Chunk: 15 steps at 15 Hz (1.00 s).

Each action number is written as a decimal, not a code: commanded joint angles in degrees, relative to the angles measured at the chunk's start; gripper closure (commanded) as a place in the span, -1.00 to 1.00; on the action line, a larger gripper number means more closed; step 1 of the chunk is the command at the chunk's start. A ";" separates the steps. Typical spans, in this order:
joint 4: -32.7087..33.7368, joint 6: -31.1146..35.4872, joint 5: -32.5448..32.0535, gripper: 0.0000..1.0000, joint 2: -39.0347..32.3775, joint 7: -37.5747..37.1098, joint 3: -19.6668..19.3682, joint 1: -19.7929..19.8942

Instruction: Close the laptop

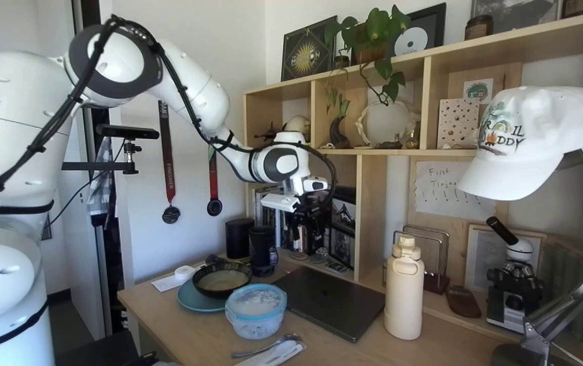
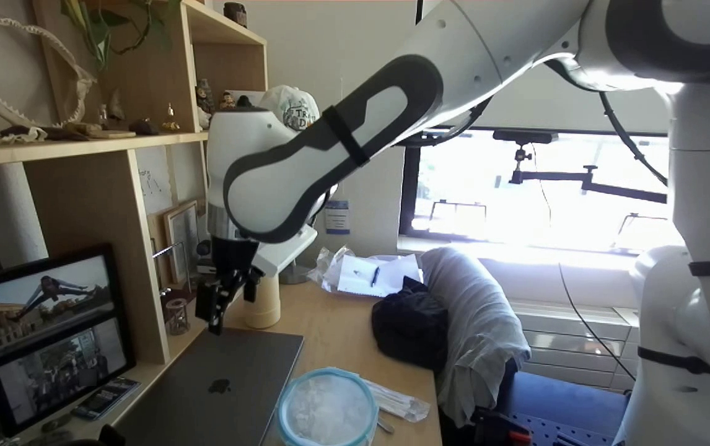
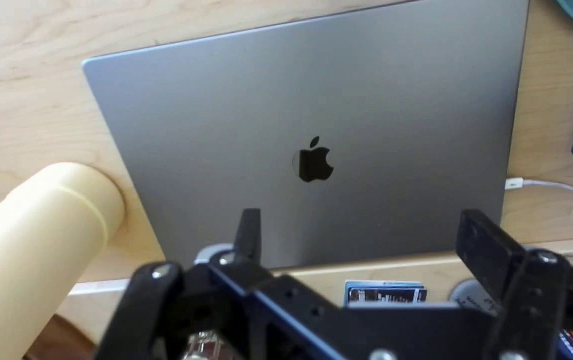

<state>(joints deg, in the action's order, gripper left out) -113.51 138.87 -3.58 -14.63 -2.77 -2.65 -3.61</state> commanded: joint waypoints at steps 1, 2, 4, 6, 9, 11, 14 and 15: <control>1.22 -8.04 -2.24 -1.00 6.62 -2.14 0.60 0.03; 1.59 -9.38 -2.39 -1.00 8.06 -2.13 0.88 0.05; 2.56 -12.77 -4.37 -1.00 10.70 -3.65 1.27 -0.19; 3.22 -15.77 -6.04 -1.00 13.25 -5.60 2.00 -0.20; 3.80 -19.33 -7.16 -1.00 16.25 -8.06 3.26 -0.02; 3.89 -20.42 -6.86 -1.00 17.71 -8.97 3.92 0.13; 3.74 -20.49 -5.31 -1.00 19.32 -9.87 4.50 0.33; 3.61 -20.32 -5.62 -1.00 19.69 -10.67 4.64 0.40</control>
<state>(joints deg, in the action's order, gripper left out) -109.58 119.98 -9.17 3.12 -10.79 1.07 -3.73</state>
